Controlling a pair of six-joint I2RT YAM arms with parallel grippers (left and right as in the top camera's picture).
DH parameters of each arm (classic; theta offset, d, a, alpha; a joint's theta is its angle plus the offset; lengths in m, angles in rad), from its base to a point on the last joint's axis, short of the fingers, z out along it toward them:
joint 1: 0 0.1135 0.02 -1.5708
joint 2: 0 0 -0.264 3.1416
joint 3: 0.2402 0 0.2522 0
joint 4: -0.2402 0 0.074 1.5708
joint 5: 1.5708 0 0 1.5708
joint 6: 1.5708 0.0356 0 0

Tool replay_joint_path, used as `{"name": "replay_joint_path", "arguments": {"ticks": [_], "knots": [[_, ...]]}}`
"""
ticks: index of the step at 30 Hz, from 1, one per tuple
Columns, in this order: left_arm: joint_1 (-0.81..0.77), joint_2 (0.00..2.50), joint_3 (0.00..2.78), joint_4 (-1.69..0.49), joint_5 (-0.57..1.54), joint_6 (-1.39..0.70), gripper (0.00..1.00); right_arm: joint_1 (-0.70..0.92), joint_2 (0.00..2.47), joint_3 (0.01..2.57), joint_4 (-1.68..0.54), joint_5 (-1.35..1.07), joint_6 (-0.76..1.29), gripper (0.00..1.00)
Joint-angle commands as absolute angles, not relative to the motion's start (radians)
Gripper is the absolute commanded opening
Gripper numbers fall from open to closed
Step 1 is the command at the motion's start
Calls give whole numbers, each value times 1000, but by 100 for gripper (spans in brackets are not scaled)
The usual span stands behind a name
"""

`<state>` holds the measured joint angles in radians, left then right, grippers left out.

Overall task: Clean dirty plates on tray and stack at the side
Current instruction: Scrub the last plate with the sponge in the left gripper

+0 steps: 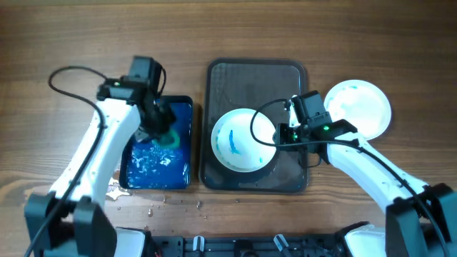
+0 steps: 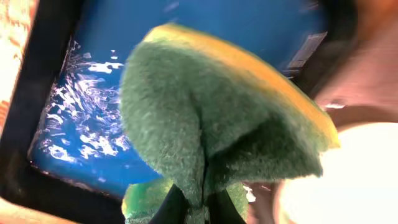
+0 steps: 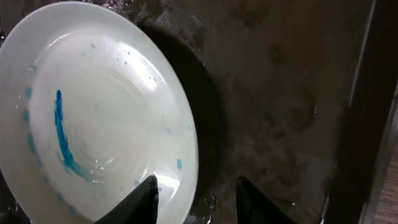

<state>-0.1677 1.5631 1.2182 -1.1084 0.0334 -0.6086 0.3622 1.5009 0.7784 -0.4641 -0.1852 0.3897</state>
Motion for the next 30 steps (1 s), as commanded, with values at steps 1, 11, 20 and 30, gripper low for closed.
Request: {"name": "replay_joint_path", "arguments": {"ticks": [1,11,20,30], "knots": [[-226,1511,1301,-1102,105,-572,4,367,1604,777,-415,-180,369,41],[-561,1679,1287,-808,108,-752,4,367,1745,778,-327,-286,422,4],[-595,2028,1287,-813,-17,-880,4,368,1745,778,-347,-286,422,4],[-528,2030,1286,-867,-1,-776,4,367,1745,778,-348,-286,422,4]]}}
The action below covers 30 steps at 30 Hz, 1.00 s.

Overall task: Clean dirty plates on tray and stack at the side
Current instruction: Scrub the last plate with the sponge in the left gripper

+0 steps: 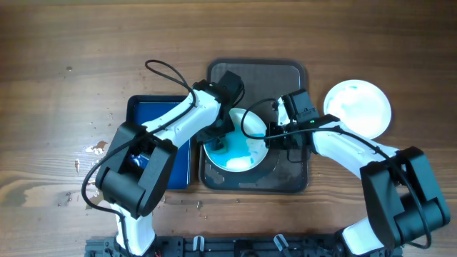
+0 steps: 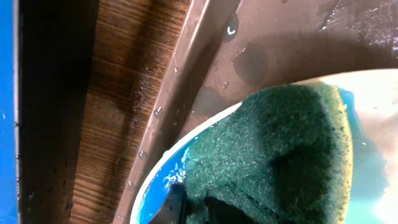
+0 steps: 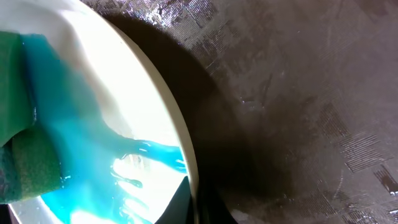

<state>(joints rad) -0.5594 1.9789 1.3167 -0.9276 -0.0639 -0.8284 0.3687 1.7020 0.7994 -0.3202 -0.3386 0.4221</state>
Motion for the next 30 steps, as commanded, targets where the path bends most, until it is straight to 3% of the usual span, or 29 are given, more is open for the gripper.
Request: {"name": "replay_joint_path", "arguments": {"ticks": [1,3,10,12,17,23,28,29,30], "knots": [[-536,2036,1275,-786,193,-712,4,368,1745,778,-349,-286,422,4],[-564,2050,1267,-672,508,-604,4,368,1745,778,-349,-286,422,4],[-646,2050,1267,-655,556,-611,4,368,1745,778,-353,-290,423,4],[-643,2050,1267,-704,505,-614,4,368,1745,778,-353,-291,423,4],[-621,2048,1267,-955,58,-772,4,367,1745,778,-352,-294,429,4],[-620,2008,1268,-1082,-314,-933,4,367,1745,778,-352,-293,429,4],[-618,2001,1268,-953,-297,-918,4,367,1745,778,-352,-294,429,4],[-618,2003,1268,-907,-218,-886,4,367,1745,778,-352,-294,429,4],[-621,2010,1267,-804,25,-789,4,367,1745,778,-352,-294,429,4]]}}
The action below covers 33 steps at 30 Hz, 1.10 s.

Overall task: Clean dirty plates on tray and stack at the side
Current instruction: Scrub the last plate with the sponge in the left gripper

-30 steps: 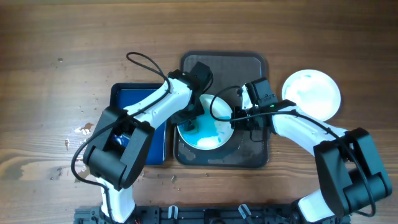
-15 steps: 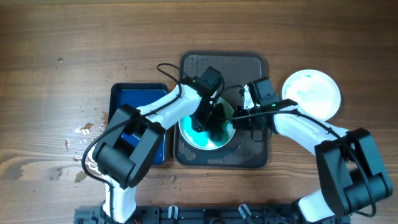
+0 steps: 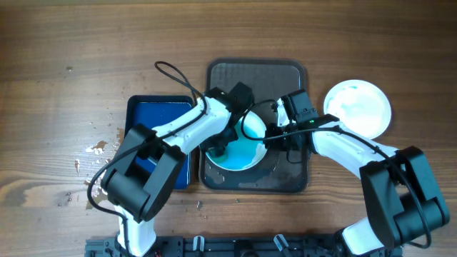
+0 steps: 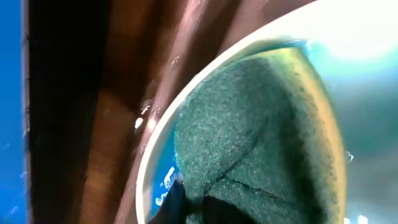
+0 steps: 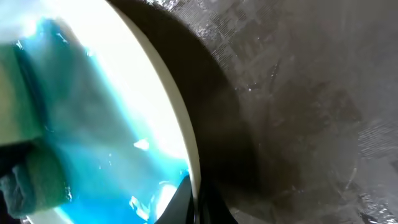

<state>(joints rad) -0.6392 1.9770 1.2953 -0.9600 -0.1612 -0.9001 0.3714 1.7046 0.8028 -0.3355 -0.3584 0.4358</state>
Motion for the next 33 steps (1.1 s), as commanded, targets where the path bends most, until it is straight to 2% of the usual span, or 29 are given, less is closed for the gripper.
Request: {"name": "replay_joint_path", "arguments": {"ticks": [1,4,11,14,17,18,23,25,29,31,33], "knots": [[-628,2017,1260,-733,185,-749,4,367,1745,778,-352,-293,429,5],[-665,2043,1247,-606,442,-732,4,368,1745,778,-353,-294,429,4],[-701,2046,1247,-593,517,-733,4,367,1745,778,-353,-294,429,4],[-667,2045,1247,-727,346,-742,4,367,1745,778,-353,-294,429,4],[-643,1982,1247,-919,-14,-870,4,368,1745,778,-353,-294,429,4],[-632,1949,1247,-937,-54,-876,4,367,1745,778,-353,-294,429,4],[-502,1686,1247,-1007,88,-871,4,367,1745,778,-353,-294,426,4],[-428,1558,1247,-1072,24,-846,4,367,1745,778,-353,-293,425,4],[-306,1475,1217,-1188,-305,-789,4,368,1745,778,-353,-293,422,4],[-232,1488,1111,-1139,-315,-755,4,367,1745,778,-354,-293,421,4],[-165,1501,964,-1000,-265,-750,4,368,1745,778,-356,-293,422,4]]}}
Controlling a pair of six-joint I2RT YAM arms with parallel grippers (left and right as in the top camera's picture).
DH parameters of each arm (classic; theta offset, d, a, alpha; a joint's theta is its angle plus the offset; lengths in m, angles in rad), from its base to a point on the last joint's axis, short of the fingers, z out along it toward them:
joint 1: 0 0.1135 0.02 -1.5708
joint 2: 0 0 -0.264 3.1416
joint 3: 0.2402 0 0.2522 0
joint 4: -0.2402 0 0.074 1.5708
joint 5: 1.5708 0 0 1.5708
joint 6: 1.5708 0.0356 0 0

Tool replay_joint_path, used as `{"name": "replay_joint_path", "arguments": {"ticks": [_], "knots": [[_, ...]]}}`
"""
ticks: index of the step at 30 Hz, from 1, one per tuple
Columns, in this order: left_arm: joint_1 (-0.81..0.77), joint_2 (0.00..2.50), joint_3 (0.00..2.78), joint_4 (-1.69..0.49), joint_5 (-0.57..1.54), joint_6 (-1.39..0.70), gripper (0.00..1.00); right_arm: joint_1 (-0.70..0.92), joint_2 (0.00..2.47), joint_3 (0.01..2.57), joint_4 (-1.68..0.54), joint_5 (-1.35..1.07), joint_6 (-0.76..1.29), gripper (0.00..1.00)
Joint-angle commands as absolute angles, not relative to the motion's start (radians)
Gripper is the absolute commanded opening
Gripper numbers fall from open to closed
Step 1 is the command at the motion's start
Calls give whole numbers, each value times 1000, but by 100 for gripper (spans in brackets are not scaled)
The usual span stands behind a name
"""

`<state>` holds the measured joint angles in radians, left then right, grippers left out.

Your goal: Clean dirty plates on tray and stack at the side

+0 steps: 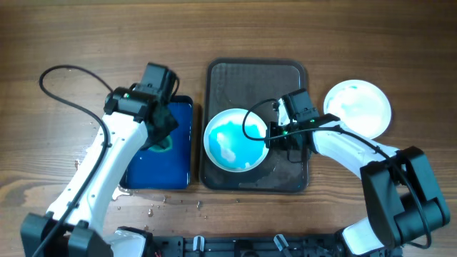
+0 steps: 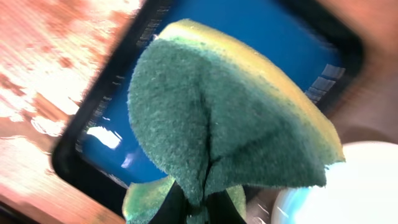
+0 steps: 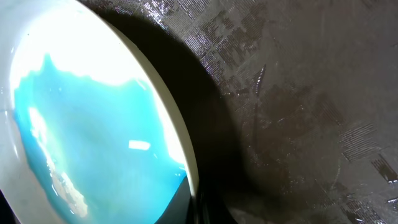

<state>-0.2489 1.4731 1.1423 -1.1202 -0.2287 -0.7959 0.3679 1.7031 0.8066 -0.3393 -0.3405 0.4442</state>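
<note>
A white plate smeared with blue liquid sits tilted on the dark tray. My right gripper is shut on the plate's right rim. Pinched in my left gripper is a folded green-and-yellow sponge, held over the blue water basin. A second white plate lies on the table right of the tray.
The blue basin has a black rim and stands left of the tray. Water drops lie on the wooden table near the basin's lower left corner.
My left gripper has moved with the sponge from the plate on the tray to above the blue basin. The plate stays gripped by my right gripper, its face covered in blue liquid.
First my left gripper held the sponge over the basin while my right gripper stood open at the rim of a plate with a blue streak. Then the right was shut on the rim and the sponge was on the plate, spreading blue liquid. Now the sponge is back over the basin.
</note>
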Motion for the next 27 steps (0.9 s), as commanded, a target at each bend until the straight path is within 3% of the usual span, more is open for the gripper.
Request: {"name": "replay_joint_path", "arguments": {"ticks": [1,3,6,7,11,16,22,27], "knots": [[-143,1507,910,-931,-225,-723,4,367,1745,778,-356,-293,422,4],[-82,1531,802,-799,-107,-672,4,367,1745,778,-356,-293,421,4],[-25,1514,802,-806,-11,-621,4,367,1715,806,-390,-290,382,4],[-11,1482,819,-838,12,-605,34,368,1685,840,-438,-287,361,4],[15,1333,921,-962,11,-606,100,370,1596,1067,-698,-258,231,4],[20,1142,1060,-1055,11,-606,100,489,1600,1343,-842,-133,188,4],[20,976,1068,-1088,71,-607,100,775,1716,1361,-591,152,363,4],[20,974,1068,-1142,71,-606,100,953,1878,1361,-443,379,367,4]]}}
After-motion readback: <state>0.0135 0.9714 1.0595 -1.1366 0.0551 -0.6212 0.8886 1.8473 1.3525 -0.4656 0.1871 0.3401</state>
